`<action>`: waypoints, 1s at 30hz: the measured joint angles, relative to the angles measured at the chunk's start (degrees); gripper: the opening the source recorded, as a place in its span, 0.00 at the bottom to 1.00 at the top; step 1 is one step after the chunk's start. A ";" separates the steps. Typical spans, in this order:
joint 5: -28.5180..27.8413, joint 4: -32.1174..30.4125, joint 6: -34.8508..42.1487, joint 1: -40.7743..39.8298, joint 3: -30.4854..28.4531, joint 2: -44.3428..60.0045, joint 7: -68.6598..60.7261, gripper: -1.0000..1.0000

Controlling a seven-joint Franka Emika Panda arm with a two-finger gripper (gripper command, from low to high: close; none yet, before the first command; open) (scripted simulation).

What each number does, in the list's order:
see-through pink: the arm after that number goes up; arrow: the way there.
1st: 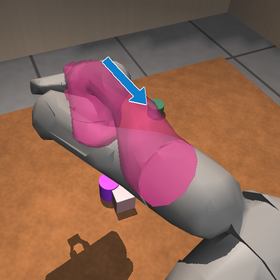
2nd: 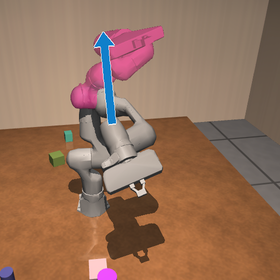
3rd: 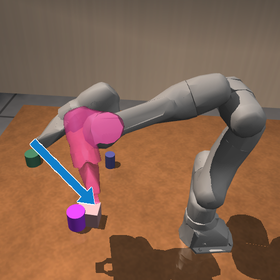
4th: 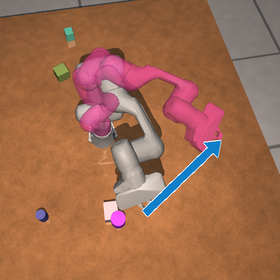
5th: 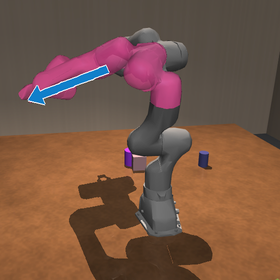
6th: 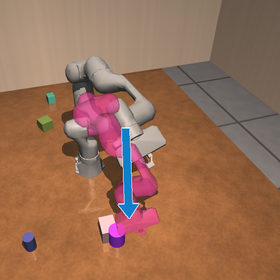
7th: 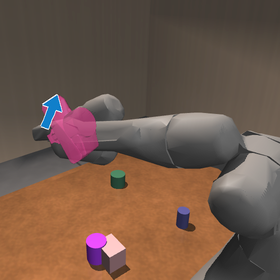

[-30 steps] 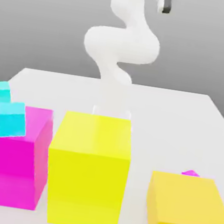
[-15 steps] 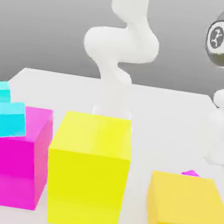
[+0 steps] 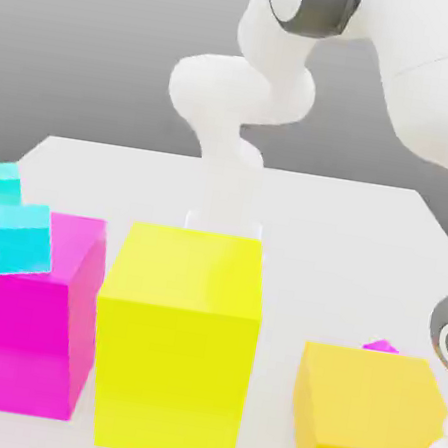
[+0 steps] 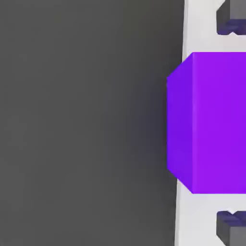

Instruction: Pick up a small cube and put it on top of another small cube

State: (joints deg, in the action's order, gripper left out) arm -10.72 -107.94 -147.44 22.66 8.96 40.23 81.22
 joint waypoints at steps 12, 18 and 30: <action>4.77 -5.49 9.82 -7.76 -1.50 -15.81 -6.16 0.00; 8.00 -10.88 16.20 -16.26 -7.20 -27.95 -12.83 0.00; 8.01 -22.10 30.32 -35.71 -18.68 -53.39 -22.85 0.00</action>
State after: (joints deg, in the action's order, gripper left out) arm -2.71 -130.03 -117.13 -13.05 -9.72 -13.16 58.37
